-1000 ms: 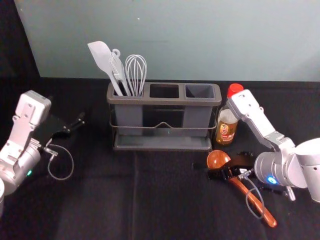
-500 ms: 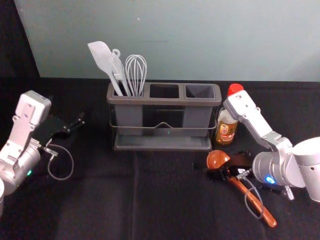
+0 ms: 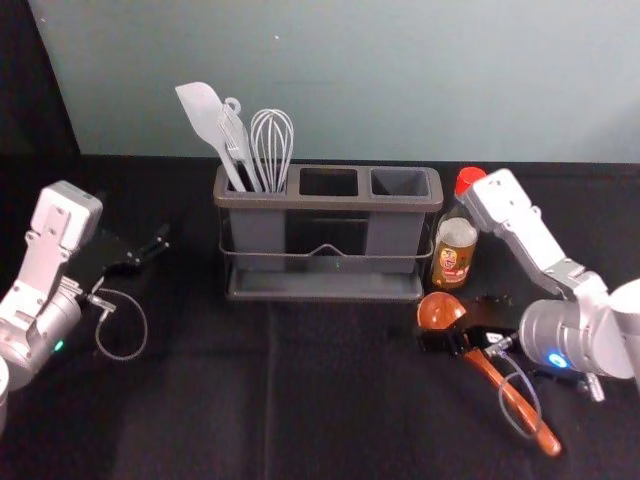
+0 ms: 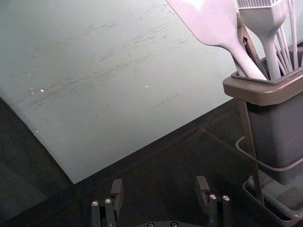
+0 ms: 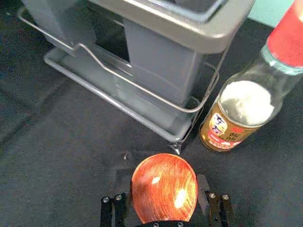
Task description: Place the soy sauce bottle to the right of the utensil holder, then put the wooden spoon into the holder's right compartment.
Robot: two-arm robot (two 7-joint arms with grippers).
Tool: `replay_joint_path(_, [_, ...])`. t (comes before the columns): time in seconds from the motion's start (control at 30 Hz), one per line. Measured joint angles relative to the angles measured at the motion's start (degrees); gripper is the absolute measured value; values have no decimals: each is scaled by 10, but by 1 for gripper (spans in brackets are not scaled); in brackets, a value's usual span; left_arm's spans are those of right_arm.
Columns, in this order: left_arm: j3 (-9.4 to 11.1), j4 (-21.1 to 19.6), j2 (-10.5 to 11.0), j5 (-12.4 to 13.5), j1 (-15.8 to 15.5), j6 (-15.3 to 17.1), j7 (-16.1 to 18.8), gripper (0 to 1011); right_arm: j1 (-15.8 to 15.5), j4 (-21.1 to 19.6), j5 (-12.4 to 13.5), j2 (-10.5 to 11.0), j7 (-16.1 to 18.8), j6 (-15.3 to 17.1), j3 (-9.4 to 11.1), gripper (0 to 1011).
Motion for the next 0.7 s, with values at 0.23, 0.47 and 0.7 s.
replay_joint_path(0.23, [0, 0, 0, 0, 0, 0, 0, 1005, -47, -65, 12, 16, 12, -27, 26, 836])
replay_joint_path(0.47, [0, 0, 0, 0, 0, 0, 0, 1005, -104, -106, 37, 17, 5, -121, 60, 837])
replay_joint_path(0.7, [0, 0, 0, 0, 0, 0, 0, 1005, -164, -97, 45, -4, -32, -332, 86, 837])
